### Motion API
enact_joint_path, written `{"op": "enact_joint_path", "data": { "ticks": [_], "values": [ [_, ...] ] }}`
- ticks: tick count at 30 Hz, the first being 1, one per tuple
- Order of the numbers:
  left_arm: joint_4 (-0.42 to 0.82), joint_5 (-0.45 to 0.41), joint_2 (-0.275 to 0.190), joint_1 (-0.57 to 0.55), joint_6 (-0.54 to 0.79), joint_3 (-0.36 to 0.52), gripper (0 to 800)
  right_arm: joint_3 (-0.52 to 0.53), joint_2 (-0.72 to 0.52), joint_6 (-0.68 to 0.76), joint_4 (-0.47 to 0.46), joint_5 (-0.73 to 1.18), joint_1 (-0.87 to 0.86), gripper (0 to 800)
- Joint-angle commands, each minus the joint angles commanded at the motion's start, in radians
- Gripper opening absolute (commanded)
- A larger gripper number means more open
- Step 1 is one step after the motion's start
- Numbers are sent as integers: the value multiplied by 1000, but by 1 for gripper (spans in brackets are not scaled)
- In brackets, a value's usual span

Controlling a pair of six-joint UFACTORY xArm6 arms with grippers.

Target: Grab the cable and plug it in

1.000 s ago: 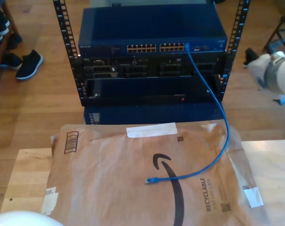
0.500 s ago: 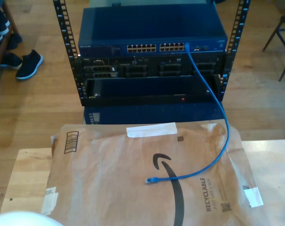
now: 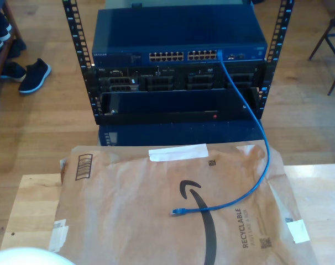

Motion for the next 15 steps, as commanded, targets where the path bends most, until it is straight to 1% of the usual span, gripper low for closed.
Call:
{"op": "enact_joint_path", "data": {
  "ticks": [2, 4, 8, 11, 15],
  "values": [
    [0, 0, 0, 0, 0, 0, 800, 64, -25, -5, -3, -9, -12, 798],
    [0, 0, 0, 0, 0, 0, 800, 114, -32, -5, -3, -63, -23, 798],
    [0, 0, 0, 0, 0, 0, 800, 190, -15, -3, 6, -170, -124, 798],
    [0, 0, 0, 0, 0, 0, 800, 209, 21, -3, 28, -172, -150, 798],
    [0, 0, 0, 0, 0, 0, 800, 210, 95, -2, 31, -181, -158, 798]
  ]
}}
